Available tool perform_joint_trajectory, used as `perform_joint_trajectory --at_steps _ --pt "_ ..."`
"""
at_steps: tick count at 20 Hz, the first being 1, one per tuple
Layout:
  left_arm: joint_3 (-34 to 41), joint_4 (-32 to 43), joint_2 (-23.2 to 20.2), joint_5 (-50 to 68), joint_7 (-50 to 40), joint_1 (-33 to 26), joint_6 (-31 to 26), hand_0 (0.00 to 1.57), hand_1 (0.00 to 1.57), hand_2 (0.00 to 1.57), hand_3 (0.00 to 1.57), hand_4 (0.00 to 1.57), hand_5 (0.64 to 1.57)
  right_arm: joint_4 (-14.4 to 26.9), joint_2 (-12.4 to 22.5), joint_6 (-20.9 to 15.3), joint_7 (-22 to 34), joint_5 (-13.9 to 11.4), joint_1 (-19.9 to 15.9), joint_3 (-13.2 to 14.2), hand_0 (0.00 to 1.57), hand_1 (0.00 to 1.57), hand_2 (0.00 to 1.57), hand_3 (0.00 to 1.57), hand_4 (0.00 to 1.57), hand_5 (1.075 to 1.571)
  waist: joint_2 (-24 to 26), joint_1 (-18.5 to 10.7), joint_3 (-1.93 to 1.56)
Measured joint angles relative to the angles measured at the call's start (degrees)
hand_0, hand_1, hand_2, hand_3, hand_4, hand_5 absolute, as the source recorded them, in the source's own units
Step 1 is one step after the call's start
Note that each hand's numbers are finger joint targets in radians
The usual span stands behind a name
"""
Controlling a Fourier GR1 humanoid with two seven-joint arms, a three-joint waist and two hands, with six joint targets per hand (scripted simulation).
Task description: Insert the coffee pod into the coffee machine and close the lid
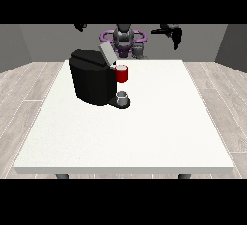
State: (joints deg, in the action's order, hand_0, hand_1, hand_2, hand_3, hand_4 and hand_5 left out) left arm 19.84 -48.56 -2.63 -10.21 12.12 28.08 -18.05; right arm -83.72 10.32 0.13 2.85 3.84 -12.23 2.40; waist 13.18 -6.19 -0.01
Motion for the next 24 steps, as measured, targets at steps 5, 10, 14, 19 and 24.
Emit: perform_joint_trajectory --at_steps 5,10,14,19,24 --pt "-2.07 -6.72 0.80 2.98 -2.66 -3.19 -0.52 0.00 0.00 0.00 0.00 0.00 1.571 0.90 -0.17 0.61 -0.44 -1.59 -2.27 -0.88 0.00 0.00 0.00 0.00 0.12 1.571 -1.85 -1.36 0.00" --pt "-2.92 -12.64 0.84 5.45 -4.05 -5.86 -0.47 0.00 0.00 0.00 0.00 0.00 1.571 3.46 -0.93 1.20 -1.44 -1.38 -5.13 -0.25 0.00 0.00 0.00 0.00 0.00 1.571 -5.56 -2.05 0.01" --pt "-5.52 -18.11 1.68 7.30 -5.96 -9.34 1.16 0.00 0.00 0.00 0.00 0.00 1.571 6.17 -0.74 2.38 -0.95 -0.12 -7.24 1.26 0.00 0.00 0.00 0.00 0.00 1.571 -6.75 -2.19 0.00" --pt "-7.35 -22.66 1.41 7.72 -7.33 -10.39 2.64 0.00 0.00 0.00 0.00 0.00 1.571 10.31 -1.21 2.09 -2.20 -0.52 -11.60 2.07 0.00 0.00 0.00 0.00 0.00 1.571 -10.53 -2.01 0.00" --pt "-8.08 -26.35 0.43 8.77 -8.55 -11.25 3.81 0.00 0.00 0.00 0.00 0.00 1.571 14.35 -0.97 2.85 -3.85 -0.85 -15.25 2.80 0.00 0.00 0.00 0.00 0.00 1.571 -13.06 -1.32 0.00"
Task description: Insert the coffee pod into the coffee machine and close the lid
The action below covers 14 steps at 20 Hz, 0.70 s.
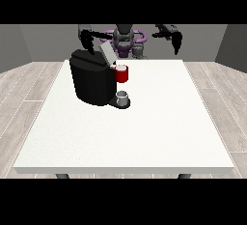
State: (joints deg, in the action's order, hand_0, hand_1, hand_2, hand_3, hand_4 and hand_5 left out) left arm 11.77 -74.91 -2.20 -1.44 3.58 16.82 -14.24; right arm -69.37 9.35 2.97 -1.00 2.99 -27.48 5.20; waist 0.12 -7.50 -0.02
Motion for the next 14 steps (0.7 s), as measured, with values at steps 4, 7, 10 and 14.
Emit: perform_joint_trajectory --at_steps 4,7,10,14 --pt "-0.31 -2.66 -0.92 1.02 -0.75 -0.96 0.42 0.00 0.00 0.00 0.00 0.00 1.571 2.54 -0.01 0.29 -1.57 -1.22 -1.65 -0.33 0.00 0.00 0.00 0.00 0.00 1.571 -0.78 0.14 0.07" --pt "-0.13 -3.81 -1.67 2.17 -1.03 -1.38 0.40 0.00 0.00 0.00 0.00 0.00 1.571 4.20 0.94 1.45 -2.52 -1.55 -3.47 0.02 0.00 0.00 0.00 0.00 0.00 1.571 -1.63 0.19 0.09" --pt "-0.84 -5.10 -1.81 2.64 -1.66 -1.77 0.54 0.00 0.00 0.00 0.00 0.00 1.571 5.46 0.51 0.77 -3.52 -2.21 -4.62 0.16 0.00 0.00 0.00 0.00 0.00 1.571 -1.97 0.13 0.24" --pt "-0.19 -4.41 -3.31 2.99 -1.01 -0.88 0.73 0.00 0.00 0.00 0.00 0.00 1.571 6.86 0.23 0.24 -2.40 -2.69 -7.98 0.16 0.00 0.00 0.00 0.00 0.00 1.571 -3.52 0.26 0.22"
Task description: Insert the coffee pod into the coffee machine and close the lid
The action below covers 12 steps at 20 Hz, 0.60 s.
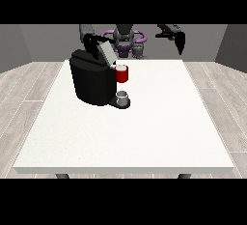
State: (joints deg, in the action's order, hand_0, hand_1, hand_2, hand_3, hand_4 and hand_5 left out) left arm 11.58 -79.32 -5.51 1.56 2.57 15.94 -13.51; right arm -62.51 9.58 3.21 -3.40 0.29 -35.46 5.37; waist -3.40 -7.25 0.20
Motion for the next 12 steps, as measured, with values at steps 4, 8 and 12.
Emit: perform_joint_trajectory --at_steps 4,8,12 --pt "-1.13 -0.74 0.53 -0.49 0.39 -1.51 0.80 0.00 0.00 0.00 0.00 0.00 1.571 1.21 0.03 0.34 -1.33 -0.74 -0.71 -0.25 0.00 0.00 0.00 0.00 0.00 1.571 0.09 -0.31 -0.01" --pt "-1.12 -0.24 -0.16 -0.40 1.30 -1.75 0.80 0.00 0.00 0.00 0.00 0.00 1.571 1.92 -0.59 0.01 -2.17 -1.51 -1.81 -0.66 0.00 0.00 0.00 0.00 0.00 1.571 -0.16 -0.10 0.01" --pt "-0.48 0.89 -0.53 0.19 1.52 -1.52 1.54 0.00 0.00 0.00 0.00 0.14 1.571 2.49 -1.41 -0.58 -0.89 -1.96 -3.13 -1.03 0.00 0.00 0.00 0.00 0.18 1.571 -0.09 0.49 -0.13"
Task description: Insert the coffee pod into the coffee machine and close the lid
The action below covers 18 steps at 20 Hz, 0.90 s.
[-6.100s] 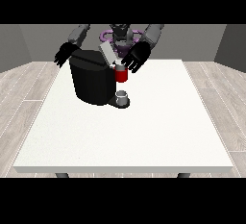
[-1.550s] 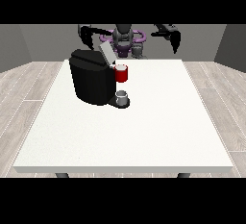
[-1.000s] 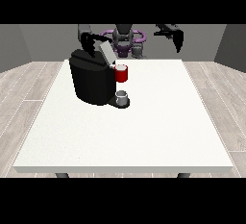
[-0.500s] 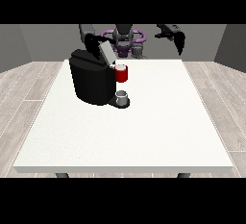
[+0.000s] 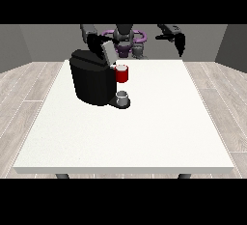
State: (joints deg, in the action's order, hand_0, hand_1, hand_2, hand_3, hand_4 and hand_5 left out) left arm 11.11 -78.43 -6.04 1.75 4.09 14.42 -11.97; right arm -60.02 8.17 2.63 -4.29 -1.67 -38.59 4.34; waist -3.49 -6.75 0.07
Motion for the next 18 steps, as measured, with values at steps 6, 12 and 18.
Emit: perform_joint_trajectory --at_steps 6,12,18 --pt "-0.34 1.30 -0.25 -0.53 1.49 -0.19 0.89 0.00 0.00 0.00 0.00 0.12 1.571 1.23 -0.76 0.48 1.49 -1.68 -3.03 -1.54 0.00 0.00 0.00 0.00 0.06 1.571 -0.50 -0.36 -0.05" --pt "-0.22 1.72 -1.15 0.65 1.13 2.21 0.43 0.00 0.00 0.00 0.00 0.00 1.571 2.75 -1.58 -1.10 0.94 -4.85 -6.73 -2.96 0.00 0.00 0.00 0.00 0.14 1.571 -1.67 -1.38 -0.05" --pt "-2.05 1.59 0.26 -0.55 3.79 1.19 1.42 0.00 0.00 0.00 0.00 0.19 1.571 3.27 -3.23 -1.60 0.98 -6.25 -7.92 -3.89 0.00 0.00 0.00 0.00 0.13 1.571 -0.68 -1.16 -0.06"
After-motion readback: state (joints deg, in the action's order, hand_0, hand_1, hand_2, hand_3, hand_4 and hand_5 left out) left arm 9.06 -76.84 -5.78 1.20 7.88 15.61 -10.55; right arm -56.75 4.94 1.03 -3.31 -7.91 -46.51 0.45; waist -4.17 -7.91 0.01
